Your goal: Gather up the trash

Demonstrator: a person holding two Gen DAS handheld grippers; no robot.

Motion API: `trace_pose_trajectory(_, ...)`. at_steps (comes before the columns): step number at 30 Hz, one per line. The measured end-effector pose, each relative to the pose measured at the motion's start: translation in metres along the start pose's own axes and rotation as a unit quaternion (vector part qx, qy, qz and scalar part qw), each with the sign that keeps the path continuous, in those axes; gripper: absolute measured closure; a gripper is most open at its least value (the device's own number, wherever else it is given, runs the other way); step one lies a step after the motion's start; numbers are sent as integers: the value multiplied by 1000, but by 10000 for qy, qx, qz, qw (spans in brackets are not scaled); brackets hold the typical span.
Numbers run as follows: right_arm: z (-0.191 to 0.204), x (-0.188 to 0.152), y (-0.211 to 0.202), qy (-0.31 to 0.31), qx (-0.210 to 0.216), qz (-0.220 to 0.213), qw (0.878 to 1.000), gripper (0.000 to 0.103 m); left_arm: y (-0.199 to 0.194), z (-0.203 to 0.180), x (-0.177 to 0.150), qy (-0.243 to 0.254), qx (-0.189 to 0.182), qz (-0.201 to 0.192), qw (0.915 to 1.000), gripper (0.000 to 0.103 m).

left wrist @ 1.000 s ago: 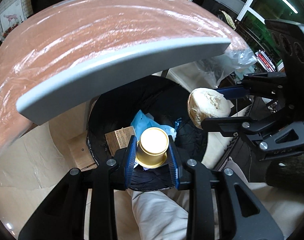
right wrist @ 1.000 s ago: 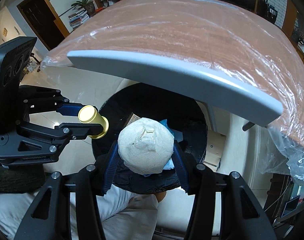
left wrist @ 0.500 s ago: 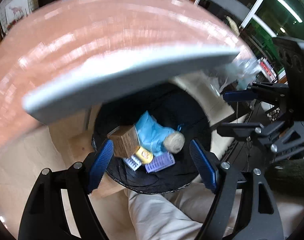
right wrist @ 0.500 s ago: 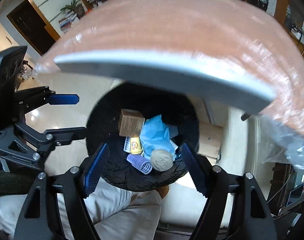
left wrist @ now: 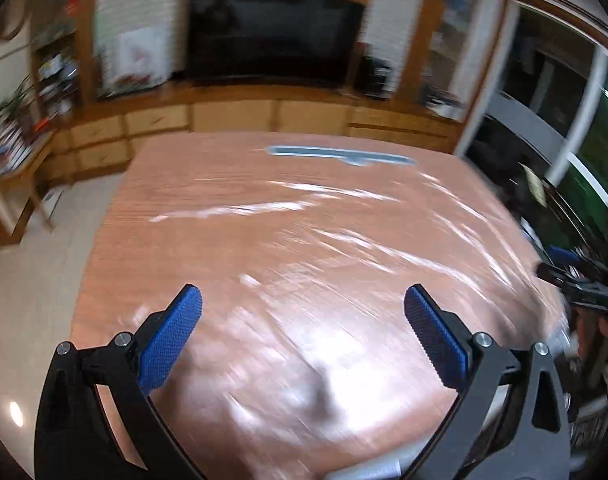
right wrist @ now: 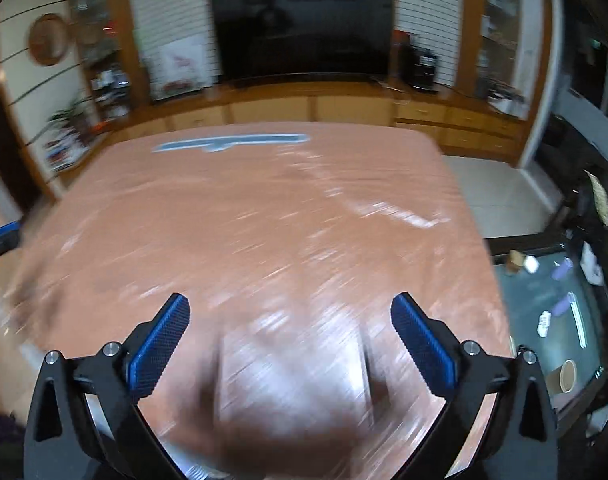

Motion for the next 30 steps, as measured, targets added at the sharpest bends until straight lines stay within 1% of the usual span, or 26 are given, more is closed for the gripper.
trace_pose_trajectory(2, -25, 15, 31, 212, -228, 188, 9993, 4, 26, 19, 14, -175, 188, 109, 9996, 2)
trace_pose_trajectory(5, -51, 34, 63, 362, -493, 344, 9975, 4, 52, 37, 27, -194, 425, 228, 9986, 2)
trace_pose_trajectory(6, -57, 38, 69, 408, -549, 352, 9970, 4, 65, 43, 32, -230, 490, 292, 9981, 2)
trace_pose_trajectory(9, -73, 53, 89, 465, -762, 292, 9956, 4, 86, 55, 40, -346, 582, 405, 9969, 2)
trace_pose_trajectory(14, -85, 58, 109, 488, -945, 419, 9934, 4, 114, 66, 45, -442, 779, 586, 9943, 2)
trace_pose_trajectory(15, -87, 58, 112, 506, -964, 451, 9930, 4, 114, 65, 45, -378, 879, 533, 9940, 2)
trace_pose_trajectory(18, -92, 56, 115, 616, -908, 423, 9931, 4, 117, 61, 47, -166, 1021, 579, 9929, 2)
trace_pose_trajectory(22, -96, 57, 117, 684, -936, 427, 9923, 4, 119, 59, 47, -69, 1180, 654, 9908, 2)
trace_pose_trajectory(30, -95, 57, 117, 686, -938, 436, 9923, 4, 122, 64, 49, -120, 1173, 666, 9908, 1)
Point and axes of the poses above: each gripper's, at about its wrist camera, not at the fingertips, and y roughly the way its jaws point, z to its left, x to its top, the point moved 1 cm from there along y, roughly the way its jaws point, and after that the axes turned 1 degree about y, right-handed, at the moved point
